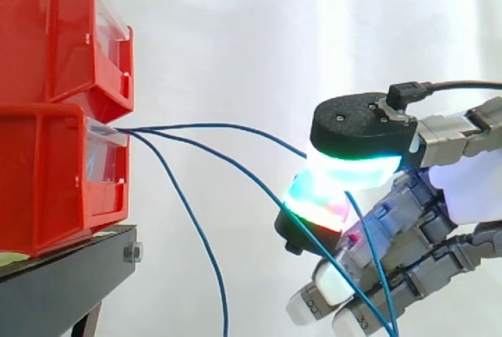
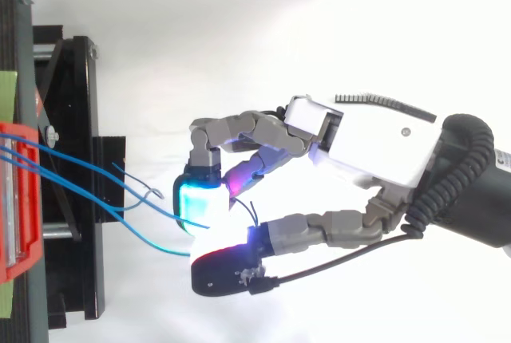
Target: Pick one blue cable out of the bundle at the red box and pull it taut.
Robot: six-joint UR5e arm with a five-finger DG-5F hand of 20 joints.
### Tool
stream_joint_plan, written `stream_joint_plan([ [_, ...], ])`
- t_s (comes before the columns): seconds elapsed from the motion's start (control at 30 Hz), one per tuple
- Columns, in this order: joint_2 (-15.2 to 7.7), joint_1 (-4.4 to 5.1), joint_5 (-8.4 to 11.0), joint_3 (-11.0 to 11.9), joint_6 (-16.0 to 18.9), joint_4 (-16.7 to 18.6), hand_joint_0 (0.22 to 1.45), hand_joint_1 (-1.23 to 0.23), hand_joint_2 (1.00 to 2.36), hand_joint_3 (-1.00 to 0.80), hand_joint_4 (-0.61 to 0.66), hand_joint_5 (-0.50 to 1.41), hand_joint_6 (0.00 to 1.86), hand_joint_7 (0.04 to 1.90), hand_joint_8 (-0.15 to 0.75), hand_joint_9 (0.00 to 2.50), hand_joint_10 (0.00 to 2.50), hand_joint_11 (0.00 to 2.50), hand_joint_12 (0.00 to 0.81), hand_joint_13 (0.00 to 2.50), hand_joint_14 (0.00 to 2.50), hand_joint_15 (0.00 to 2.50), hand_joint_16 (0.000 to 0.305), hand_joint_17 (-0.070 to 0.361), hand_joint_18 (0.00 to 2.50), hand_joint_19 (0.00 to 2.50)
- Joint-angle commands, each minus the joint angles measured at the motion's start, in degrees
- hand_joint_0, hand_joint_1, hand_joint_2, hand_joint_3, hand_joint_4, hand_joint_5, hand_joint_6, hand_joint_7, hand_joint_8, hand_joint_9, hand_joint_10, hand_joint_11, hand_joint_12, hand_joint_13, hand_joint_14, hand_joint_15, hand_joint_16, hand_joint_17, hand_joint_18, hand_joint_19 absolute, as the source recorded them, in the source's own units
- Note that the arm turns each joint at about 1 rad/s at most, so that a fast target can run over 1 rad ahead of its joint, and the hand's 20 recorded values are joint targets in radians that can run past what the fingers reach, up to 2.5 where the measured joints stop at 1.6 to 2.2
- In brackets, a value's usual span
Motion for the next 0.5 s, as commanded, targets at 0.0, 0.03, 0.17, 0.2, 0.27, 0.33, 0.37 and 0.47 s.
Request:
stream_joint_plan([
  [0.0, 0.0, -0.02, -0.08, 0.0, 1.7, -1.0, 0.58, -0.79, 1.02, -0.15, 0.05, -0.11, 0.80, 1.34, 0.349, 1.06, 0.01, 0.49, 0.427, 0.37, 0.00, 0.00, 0.067, 0.150, 0.41, 0.09],
  [0.03, 0.0, -0.11, -0.08, 0.0, 2.9, -2.3, 0.58, -0.79, 1.02, -0.15, 0.05, -0.11, 0.80, 1.34, 0.351, 1.07, 0.01, 0.52, 0.430, 0.38, 0.00, 0.00, 0.067, 0.150, 0.41, 0.09],
  [0.17, 0.0, -0.20, -0.35, 0.0, 3.6, -4.8, 0.58, -0.79, 1.02, -0.16, 0.05, -0.11, 0.80, 1.33, 0.345, 1.05, 0.02, 0.55, 0.432, 0.38, 0.00, 0.00, 0.067, 0.150, 0.42, 0.11],
  [0.2, 0.0, -0.28, -0.52, 0.0, 4.2, -6.5, 0.58, -0.79, 1.02, -0.15, 0.05, -0.11, 0.80, 1.33, 0.338, 1.02, 0.02, 0.57, 0.432, 0.38, 0.00, 0.00, 0.067, 0.150, 0.42, 0.11],
  [0.27, 0.0, -0.37, -0.88, 0.0, 4.6, -7.4, 0.58, -0.79, 1.02, -0.15, 0.05, -0.11, 0.80, 1.33, 0.335, 0.97, 0.02, 0.57, 0.433, 0.38, 0.00, 0.00, 0.067, 0.150, 0.43, 0.11],
  [0.33, 1.0, -0.64, -3.69, -1.1, 5.5, -8.4, 0.58, -0.79, 1.02, -0.15, 0.06, -0.11, 0.80, 1.33, 0.318, 0.90, 0.01, 0.55, 0.433, 0.38, 0.00, 0.00, 0.067, 0.150, 0.43, 0.11],
  [0.37, 1.4, -0.64, -4.30, -1.6, 5.5, -8.2, 0.58, -0.79, 1.02, -0.15, 0.06, -0.11, 0.80, 1.33, 0.317, 0.89, 0.01, 0.54, 0.433, 0.38, 0.00, 0.00, 0.067, 0.150, 0.43, 0.11],
  [0.47, 4.3, -0.64, -4.66, -6.0, 5.3, -4.5, 0.58, -0.79, 1.02, -0.15, 0.06, -0.11, 0.80, 1.32, 0.314, 0.85, 0.01, 0.53, 0.433, 0.38, 0.00, 0.00, 0.067, 0.150, 0.43, 0.11],
])
